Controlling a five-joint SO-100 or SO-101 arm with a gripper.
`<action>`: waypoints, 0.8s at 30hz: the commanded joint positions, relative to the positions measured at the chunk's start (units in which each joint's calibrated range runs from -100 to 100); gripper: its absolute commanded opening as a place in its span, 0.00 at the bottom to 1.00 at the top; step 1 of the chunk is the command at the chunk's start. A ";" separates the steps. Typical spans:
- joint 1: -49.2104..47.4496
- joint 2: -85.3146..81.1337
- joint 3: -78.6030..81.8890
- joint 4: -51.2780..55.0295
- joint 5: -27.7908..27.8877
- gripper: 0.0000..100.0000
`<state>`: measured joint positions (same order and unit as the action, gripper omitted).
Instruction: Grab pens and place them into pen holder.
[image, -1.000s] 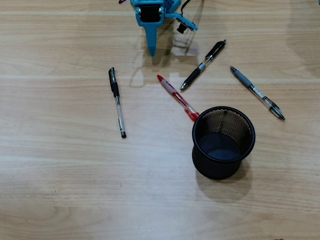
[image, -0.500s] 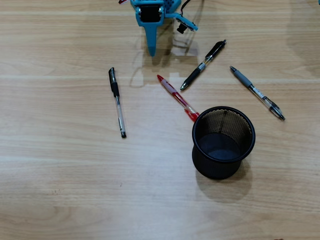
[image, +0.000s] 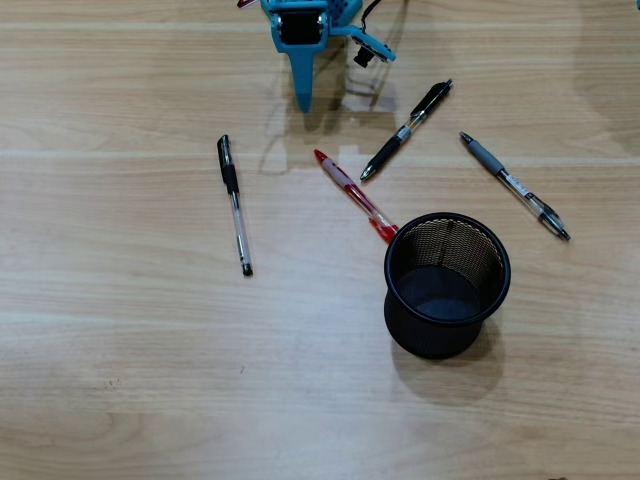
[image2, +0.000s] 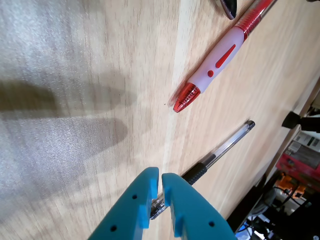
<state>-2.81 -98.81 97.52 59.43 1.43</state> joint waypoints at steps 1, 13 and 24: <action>0.30 -0.68 -0.59 -0.34 0.14 0.02; 0.94 -0.68 -0.59 -0.34 -0.12 0.02; 1.03 0.17 -4.66 -0.43 -0.23 0.02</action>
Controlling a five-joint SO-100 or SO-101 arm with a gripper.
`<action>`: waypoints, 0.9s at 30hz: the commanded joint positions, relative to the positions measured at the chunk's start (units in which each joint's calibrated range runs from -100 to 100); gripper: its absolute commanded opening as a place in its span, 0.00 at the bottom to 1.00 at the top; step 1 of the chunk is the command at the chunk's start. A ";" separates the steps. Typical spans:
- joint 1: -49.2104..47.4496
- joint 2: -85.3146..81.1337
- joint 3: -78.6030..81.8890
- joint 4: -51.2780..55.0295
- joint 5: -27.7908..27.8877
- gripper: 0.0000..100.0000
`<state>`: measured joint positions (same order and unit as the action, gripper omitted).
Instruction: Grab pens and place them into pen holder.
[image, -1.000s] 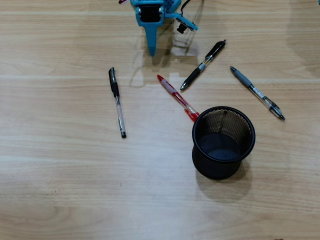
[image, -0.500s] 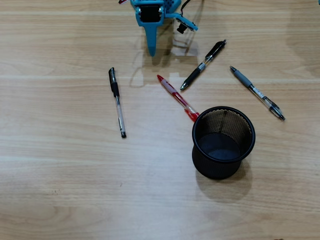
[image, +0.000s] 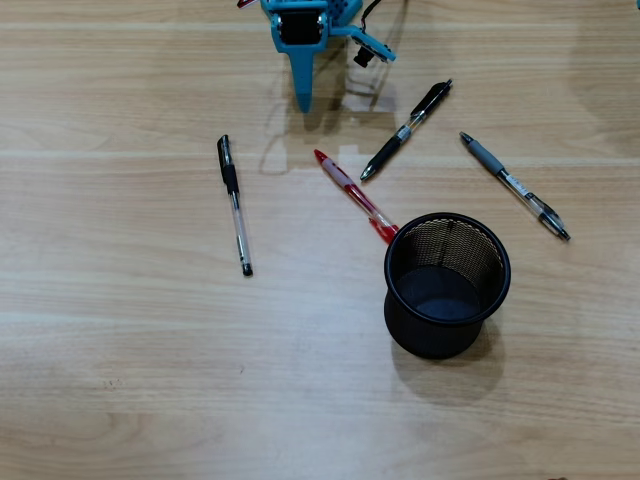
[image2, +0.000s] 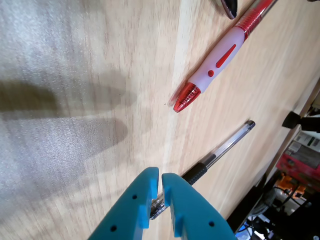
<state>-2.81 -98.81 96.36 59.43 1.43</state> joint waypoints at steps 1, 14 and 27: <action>1.03 0.17 -5.14 -0.43 -0.23 0.02; 0.94 25.39 -30.93 -0.43 -0.28 0.02; 2.77 48.15 -50.93 -0.43 -9.81 0.02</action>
<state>-1.57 -57.09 54.13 59.43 -6.06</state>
